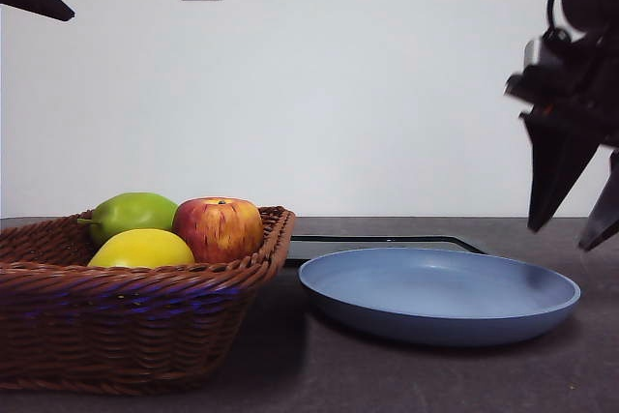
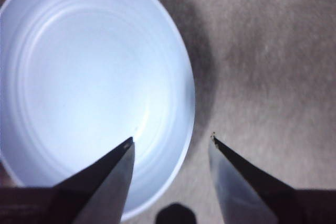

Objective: Take the lemon from the basket,put the lemon in the plate,hand out the plate

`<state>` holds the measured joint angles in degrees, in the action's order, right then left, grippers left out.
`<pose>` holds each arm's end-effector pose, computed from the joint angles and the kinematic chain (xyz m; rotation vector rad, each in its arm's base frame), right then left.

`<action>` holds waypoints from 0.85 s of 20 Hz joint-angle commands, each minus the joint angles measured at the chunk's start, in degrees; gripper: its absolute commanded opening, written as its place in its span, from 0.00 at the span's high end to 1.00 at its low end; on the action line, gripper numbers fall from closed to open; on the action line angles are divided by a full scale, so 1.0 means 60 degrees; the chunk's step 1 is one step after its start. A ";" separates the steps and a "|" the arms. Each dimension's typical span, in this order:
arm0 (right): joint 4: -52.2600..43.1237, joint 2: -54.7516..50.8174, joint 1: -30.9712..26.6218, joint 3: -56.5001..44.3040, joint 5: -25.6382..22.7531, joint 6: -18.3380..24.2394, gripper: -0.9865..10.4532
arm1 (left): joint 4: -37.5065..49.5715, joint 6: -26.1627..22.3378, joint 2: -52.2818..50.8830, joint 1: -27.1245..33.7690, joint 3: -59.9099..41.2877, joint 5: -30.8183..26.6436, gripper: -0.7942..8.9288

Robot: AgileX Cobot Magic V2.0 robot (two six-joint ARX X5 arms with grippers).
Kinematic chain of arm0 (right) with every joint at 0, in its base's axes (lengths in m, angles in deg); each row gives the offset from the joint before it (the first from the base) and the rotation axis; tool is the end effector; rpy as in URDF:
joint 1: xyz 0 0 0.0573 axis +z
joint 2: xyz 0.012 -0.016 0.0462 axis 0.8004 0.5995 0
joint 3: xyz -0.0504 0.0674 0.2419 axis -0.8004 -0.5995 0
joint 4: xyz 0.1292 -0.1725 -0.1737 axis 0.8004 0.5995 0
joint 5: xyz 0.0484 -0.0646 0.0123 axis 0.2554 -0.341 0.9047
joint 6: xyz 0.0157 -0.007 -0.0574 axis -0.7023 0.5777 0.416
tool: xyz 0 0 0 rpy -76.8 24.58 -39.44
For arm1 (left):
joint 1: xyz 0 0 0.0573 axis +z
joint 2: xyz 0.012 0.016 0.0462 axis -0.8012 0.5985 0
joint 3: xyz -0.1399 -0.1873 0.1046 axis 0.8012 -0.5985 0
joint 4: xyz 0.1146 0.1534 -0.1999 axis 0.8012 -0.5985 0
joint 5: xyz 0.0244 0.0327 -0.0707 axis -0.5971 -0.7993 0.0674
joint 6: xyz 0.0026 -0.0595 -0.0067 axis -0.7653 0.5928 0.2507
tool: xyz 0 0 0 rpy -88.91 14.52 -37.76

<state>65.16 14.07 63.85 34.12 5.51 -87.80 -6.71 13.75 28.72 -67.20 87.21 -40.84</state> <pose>0.2871 0.0665 0.1706 0.1561 1.2560 0.3790 0.1983 -0.0721 0.2994 -0.2712 0.8049 -0.7517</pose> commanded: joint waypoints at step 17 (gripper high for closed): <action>-0.0951 0.1665 0.0047 0.0153 0.0025 -0.0128 0.89 | 0.0109 0.0055 0.0055 -0.0058 0.0189 -0.0011 0.64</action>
<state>59.81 23.14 63.93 34.12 5.58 -88.02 -6.71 13.77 28.72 -67.20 87.21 -40.95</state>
